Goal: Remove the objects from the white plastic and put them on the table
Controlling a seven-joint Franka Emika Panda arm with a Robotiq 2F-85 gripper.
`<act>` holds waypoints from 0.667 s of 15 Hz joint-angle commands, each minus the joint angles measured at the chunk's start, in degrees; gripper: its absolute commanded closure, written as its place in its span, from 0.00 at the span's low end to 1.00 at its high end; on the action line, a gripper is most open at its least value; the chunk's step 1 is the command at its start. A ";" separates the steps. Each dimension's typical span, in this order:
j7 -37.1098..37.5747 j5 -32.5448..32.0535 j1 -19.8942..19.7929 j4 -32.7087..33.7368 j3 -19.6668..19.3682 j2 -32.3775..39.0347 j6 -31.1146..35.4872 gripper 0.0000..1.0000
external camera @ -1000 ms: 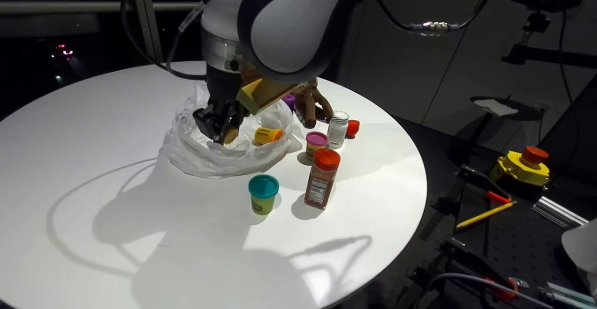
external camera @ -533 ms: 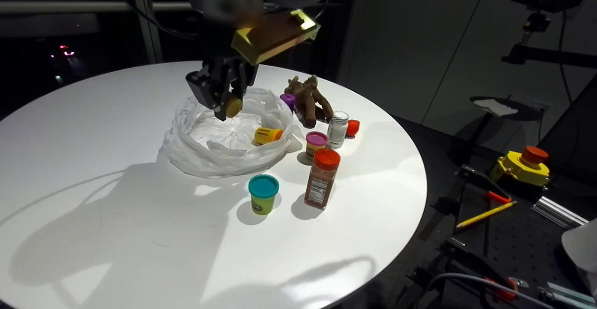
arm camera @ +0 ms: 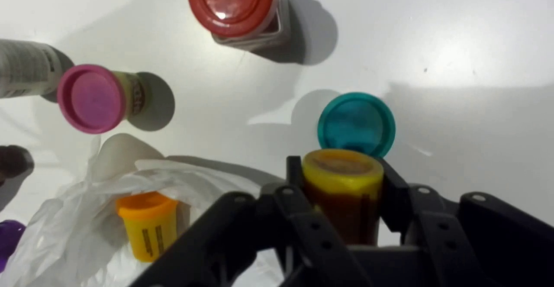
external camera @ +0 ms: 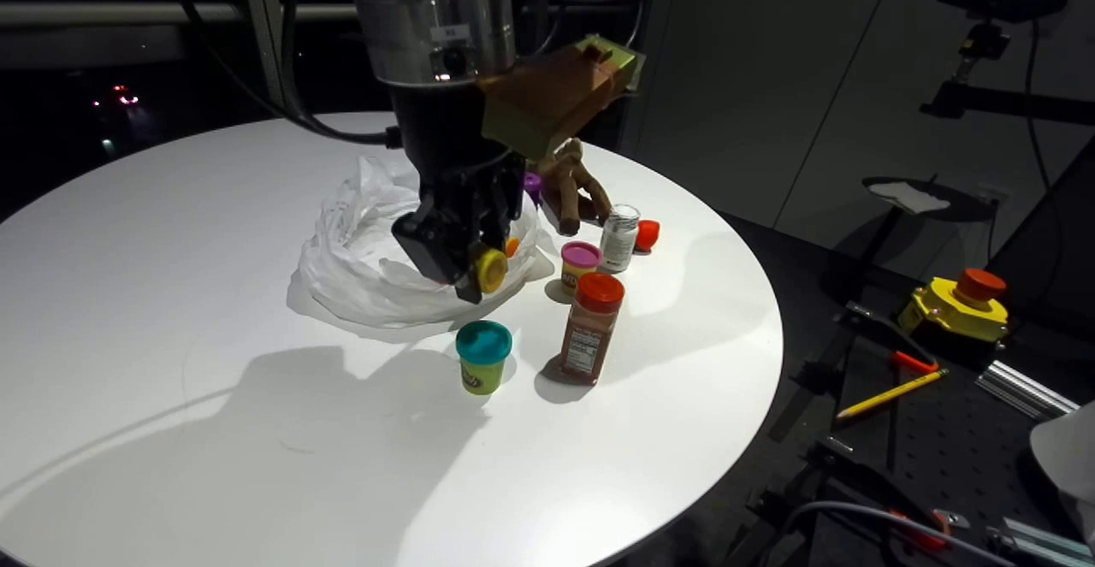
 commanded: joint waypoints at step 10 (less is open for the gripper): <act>-11.20 6.98 -3.60 -13.07 9.95 -8.75 -1.51 0.82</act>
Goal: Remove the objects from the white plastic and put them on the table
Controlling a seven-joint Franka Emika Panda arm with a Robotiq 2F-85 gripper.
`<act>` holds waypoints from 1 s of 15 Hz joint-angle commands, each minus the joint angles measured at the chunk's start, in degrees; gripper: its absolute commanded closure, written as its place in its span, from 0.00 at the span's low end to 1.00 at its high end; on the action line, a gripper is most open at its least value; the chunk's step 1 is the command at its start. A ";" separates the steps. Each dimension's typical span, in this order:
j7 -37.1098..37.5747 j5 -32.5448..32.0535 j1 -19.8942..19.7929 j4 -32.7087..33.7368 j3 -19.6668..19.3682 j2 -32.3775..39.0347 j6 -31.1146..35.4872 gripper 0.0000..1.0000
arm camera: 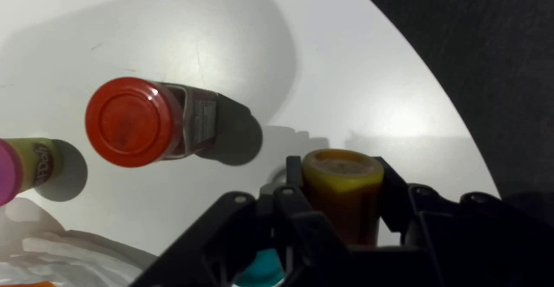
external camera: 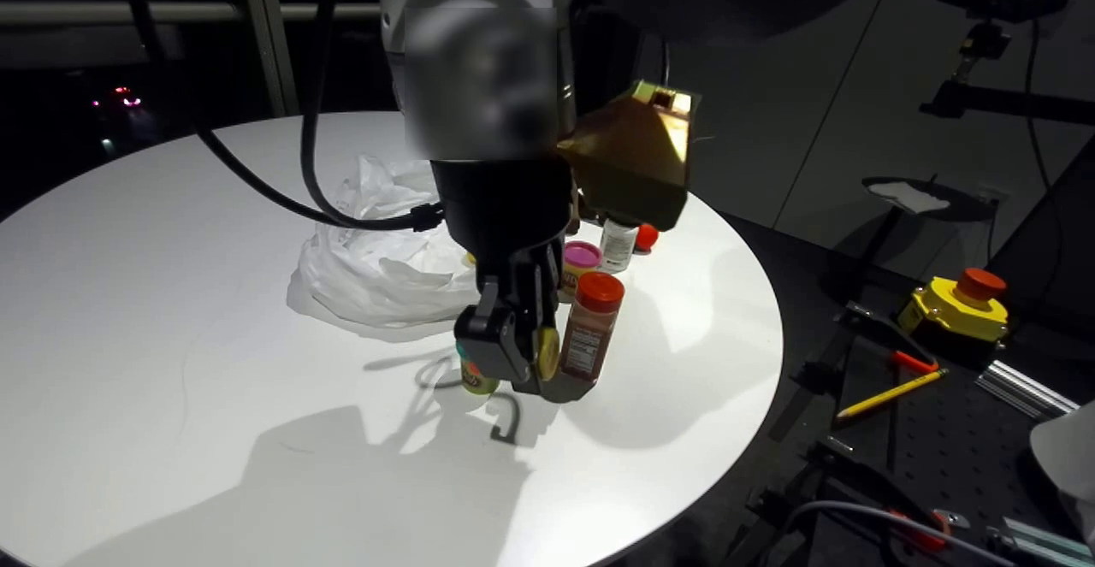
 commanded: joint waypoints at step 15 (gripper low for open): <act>-13.08 -0.71 -3.59 -13.02 0.79 2.19 18.82 0.82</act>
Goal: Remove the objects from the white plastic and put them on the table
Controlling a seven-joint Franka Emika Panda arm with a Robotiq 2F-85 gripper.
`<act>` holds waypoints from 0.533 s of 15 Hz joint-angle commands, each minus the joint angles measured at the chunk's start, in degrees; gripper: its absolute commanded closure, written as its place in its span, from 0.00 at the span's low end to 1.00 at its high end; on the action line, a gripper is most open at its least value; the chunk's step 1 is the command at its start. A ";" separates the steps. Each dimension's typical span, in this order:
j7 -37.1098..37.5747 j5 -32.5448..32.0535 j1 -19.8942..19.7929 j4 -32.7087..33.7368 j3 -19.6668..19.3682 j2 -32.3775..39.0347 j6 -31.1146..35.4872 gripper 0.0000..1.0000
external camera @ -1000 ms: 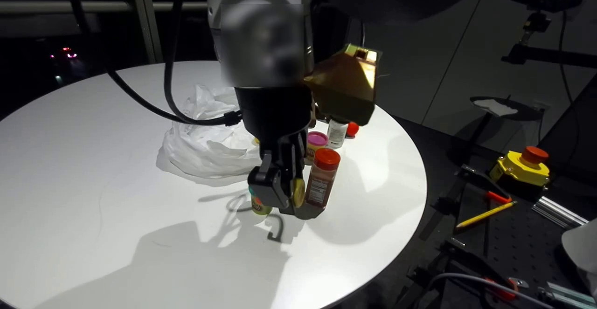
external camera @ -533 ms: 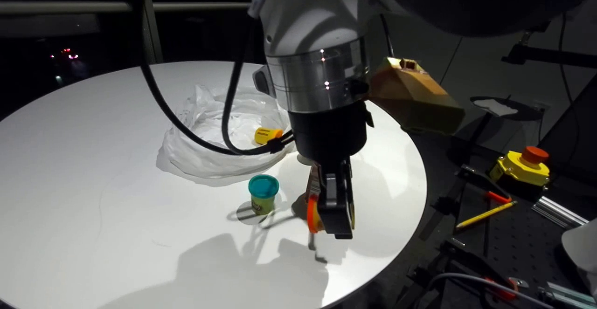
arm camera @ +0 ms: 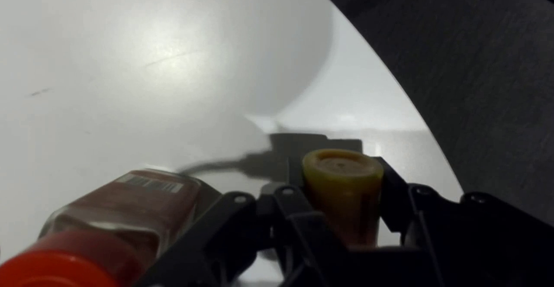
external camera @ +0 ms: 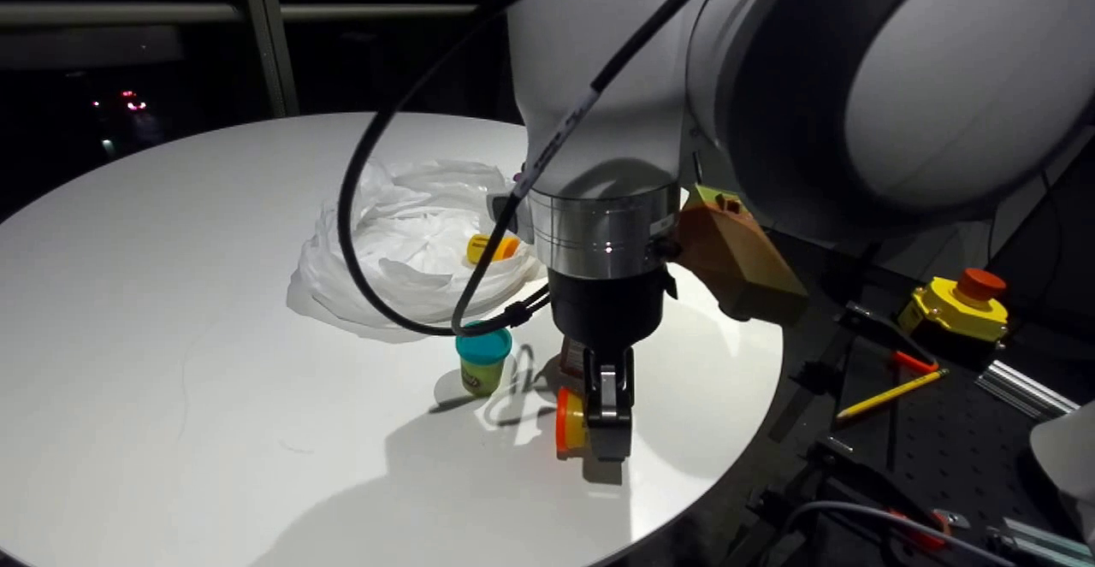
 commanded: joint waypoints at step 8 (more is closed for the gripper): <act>0.17 -3.67 -0.13 1.73 -2.91 0.77 9.48 0.32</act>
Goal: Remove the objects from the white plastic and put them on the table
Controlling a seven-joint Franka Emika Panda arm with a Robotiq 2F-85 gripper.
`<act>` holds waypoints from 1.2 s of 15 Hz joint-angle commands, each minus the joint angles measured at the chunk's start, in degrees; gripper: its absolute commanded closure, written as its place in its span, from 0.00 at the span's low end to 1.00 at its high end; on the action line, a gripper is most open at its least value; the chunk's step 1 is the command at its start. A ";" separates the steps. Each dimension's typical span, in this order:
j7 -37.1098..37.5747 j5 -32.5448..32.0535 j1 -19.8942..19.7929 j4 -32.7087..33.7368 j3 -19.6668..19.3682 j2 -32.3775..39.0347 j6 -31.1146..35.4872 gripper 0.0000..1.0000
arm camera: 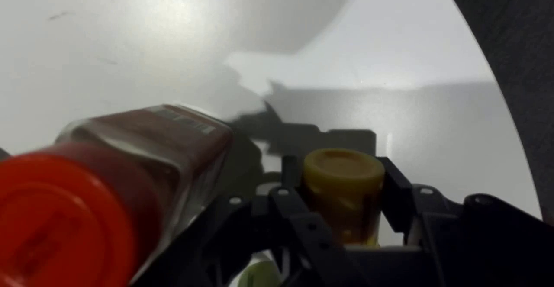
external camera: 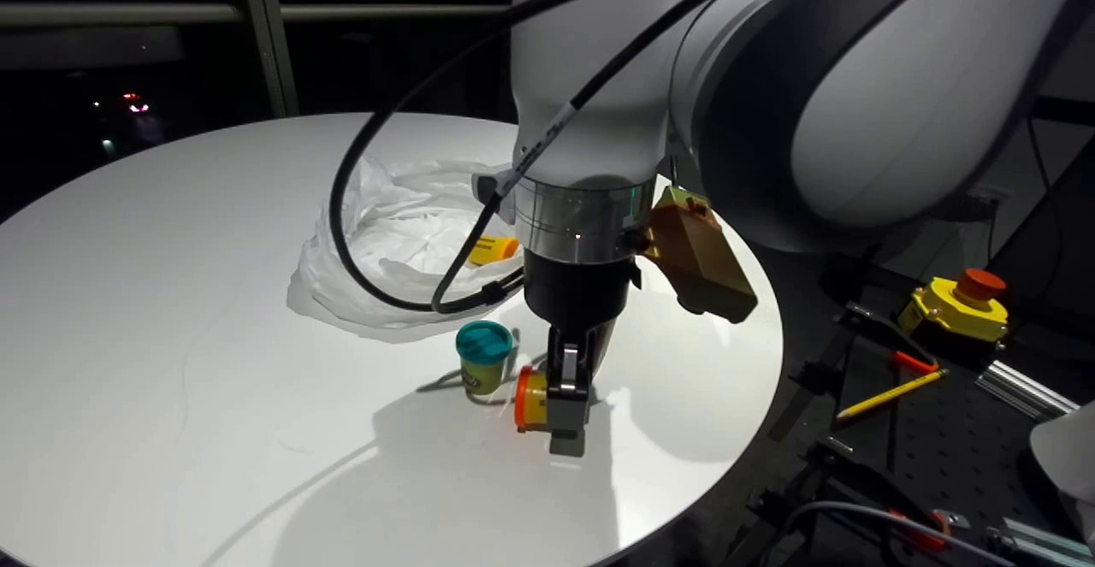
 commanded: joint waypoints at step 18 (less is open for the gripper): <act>6.34 -3.65 -3.02 23.53 -7.06 1.74 -11.04 0.00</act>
